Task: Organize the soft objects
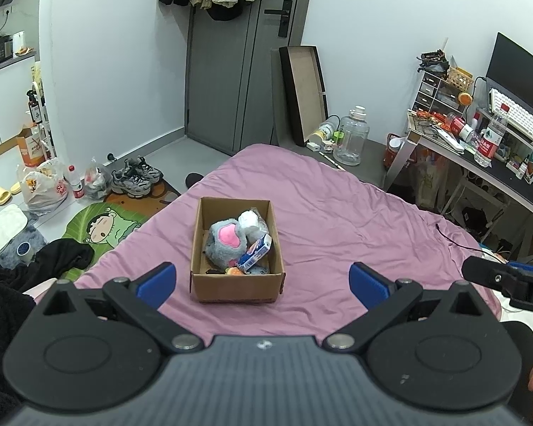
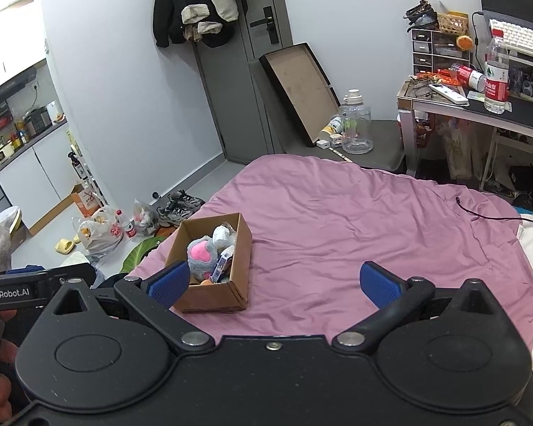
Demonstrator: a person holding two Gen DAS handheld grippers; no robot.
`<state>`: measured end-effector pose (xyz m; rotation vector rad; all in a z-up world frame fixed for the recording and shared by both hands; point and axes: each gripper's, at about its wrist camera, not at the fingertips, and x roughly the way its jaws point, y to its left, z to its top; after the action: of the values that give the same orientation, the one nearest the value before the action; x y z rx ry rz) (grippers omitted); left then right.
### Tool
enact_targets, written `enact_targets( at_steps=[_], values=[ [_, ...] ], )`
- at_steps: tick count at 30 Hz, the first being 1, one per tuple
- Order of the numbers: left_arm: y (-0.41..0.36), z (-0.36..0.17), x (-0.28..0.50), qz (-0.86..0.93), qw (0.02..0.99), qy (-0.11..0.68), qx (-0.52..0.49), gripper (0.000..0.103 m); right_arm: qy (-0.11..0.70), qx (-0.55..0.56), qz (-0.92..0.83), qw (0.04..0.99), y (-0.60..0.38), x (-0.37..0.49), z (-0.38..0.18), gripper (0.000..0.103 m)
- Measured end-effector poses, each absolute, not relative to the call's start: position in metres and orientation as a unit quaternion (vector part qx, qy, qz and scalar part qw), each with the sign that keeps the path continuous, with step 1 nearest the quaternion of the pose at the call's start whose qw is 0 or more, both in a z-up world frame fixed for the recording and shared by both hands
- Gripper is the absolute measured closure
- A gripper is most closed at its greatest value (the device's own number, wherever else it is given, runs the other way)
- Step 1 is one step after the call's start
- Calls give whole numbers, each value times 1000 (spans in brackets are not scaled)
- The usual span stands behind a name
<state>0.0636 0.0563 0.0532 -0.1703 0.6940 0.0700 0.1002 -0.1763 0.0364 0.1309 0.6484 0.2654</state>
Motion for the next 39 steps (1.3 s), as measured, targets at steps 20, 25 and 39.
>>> enact_targets(
  at_steps=[20, 25, 39],
  values=[
    [54, 52, 63, 29, 937, 340, -73, 0, 327, 31, 128, 936, -166, 100, 35, 0],
    [53, 51, 63, 28, 937, 340, -68, 0, 326, 30, 128, 936, -166, 100, 35, 0],
    [49, 39, 68, 23, 933, 352, -65, 0, 330, 38, 118, 936, -175, 105, 25, 0]
  ],
)
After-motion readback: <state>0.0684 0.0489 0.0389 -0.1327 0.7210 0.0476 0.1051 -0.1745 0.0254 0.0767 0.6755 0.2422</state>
